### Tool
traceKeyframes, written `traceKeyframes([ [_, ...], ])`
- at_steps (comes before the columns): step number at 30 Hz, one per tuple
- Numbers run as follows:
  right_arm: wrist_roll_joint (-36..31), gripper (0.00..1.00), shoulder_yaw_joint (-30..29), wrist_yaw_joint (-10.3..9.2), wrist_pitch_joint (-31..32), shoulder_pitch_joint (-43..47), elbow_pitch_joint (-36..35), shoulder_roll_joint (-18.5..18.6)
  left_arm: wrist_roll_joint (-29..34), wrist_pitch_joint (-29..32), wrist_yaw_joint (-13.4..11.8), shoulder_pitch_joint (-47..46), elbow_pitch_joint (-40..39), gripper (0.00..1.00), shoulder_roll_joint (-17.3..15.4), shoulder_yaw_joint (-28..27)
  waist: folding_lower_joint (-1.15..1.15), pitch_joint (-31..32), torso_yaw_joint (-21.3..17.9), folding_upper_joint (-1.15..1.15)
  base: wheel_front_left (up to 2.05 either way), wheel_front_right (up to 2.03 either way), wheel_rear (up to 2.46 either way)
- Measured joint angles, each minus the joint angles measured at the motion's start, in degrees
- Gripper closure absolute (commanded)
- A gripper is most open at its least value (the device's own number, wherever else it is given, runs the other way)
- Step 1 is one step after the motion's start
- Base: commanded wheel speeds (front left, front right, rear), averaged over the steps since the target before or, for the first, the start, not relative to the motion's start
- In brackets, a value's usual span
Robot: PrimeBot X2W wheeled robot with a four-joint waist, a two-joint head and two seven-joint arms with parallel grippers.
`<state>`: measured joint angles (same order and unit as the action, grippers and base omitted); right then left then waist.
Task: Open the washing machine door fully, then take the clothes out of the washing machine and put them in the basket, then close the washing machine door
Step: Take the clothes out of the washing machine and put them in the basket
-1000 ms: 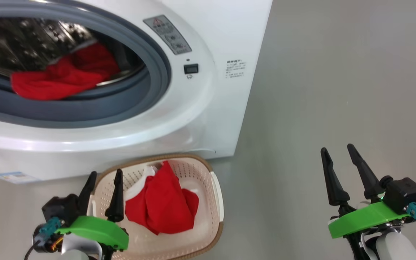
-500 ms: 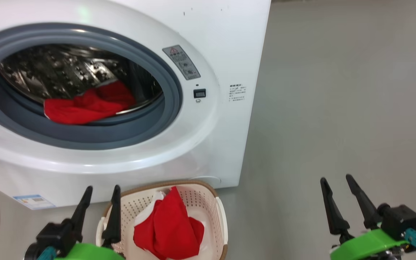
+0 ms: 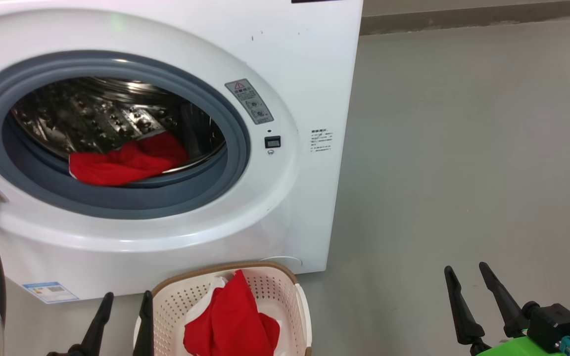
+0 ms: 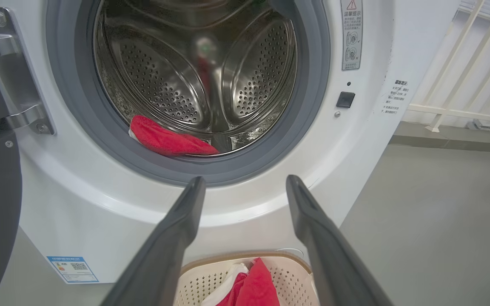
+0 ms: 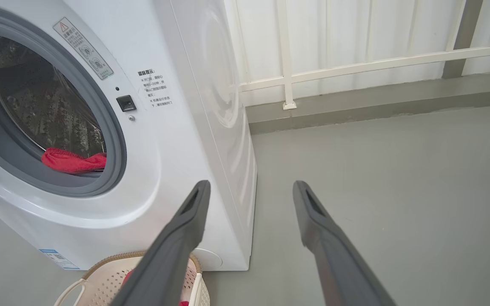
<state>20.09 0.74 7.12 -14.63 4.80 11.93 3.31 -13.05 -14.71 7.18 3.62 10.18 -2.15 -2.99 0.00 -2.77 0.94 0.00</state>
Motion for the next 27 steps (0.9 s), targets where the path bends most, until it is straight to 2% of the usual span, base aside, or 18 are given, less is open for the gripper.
traceKeyframes([
  [21, 0.0, 0.00, -0.1, -0.01, 0.0, -0.3, -0.5, -0.1, 0.0, 0.0, -0.2, -0.3, -0.7, 0.00, -0.1, 0.8, 0.00, -2.5, 0.1, 0.00, 0.00, 0.00, 0.00],
  [27, 0.1, 0.00, -0.1, -0.01, 0.0, -0.7, -0.6, -0.2, 3.0, 0.0, -1.2, -6.5, 3.2, 0.00, -0.1, 1.3, 0.00, -4.2, 0.1, 0.00, 0.00, 0.00, 0.00],
])
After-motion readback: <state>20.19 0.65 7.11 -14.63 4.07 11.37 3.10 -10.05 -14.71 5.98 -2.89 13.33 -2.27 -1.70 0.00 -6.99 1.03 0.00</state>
